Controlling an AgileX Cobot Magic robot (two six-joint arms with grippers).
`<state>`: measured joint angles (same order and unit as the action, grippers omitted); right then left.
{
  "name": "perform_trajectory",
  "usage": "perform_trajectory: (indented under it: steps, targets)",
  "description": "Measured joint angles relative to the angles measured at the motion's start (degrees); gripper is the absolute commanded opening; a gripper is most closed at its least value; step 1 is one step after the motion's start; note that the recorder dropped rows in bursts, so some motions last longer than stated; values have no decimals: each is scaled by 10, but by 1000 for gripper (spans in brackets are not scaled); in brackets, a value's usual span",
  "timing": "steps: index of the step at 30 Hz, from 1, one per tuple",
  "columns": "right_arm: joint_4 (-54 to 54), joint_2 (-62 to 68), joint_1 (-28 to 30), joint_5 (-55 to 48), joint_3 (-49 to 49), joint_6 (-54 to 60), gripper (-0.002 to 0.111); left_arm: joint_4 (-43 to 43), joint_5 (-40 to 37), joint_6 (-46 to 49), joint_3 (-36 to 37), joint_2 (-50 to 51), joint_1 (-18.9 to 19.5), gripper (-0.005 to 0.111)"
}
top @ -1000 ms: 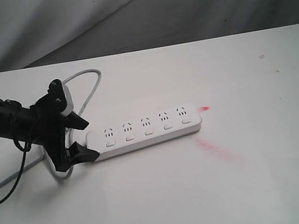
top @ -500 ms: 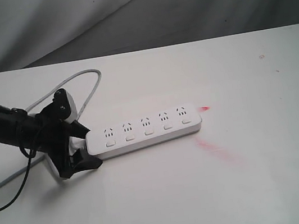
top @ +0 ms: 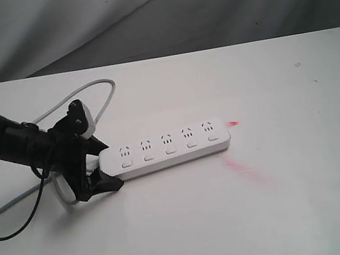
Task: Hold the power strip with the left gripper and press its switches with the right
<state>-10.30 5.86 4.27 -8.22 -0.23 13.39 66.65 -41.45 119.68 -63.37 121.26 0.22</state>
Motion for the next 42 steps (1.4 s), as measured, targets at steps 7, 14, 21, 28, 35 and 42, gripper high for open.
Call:
perform_trajectory:
  steps: [7,14,21,28,35,42]
  targets:
    - [0,0,0,0,0,0,0,0,0,0,0,3,-1,72]
    - [0,0,0,0,0,0,0,0,0,0,0,3,-1,52]
    - [0,0,0,0,0,0,0,0,0,0,0,3,-1,52]
    - [0,0,0,0,0,0,0,0,0,0,0,3,-1,52]
    - [0,0,0,0,0,0,0,0,0,0,0,3,-1,52]
    - [0,0,0,0,0,0,0,0,0,0,0,3,-1,52]
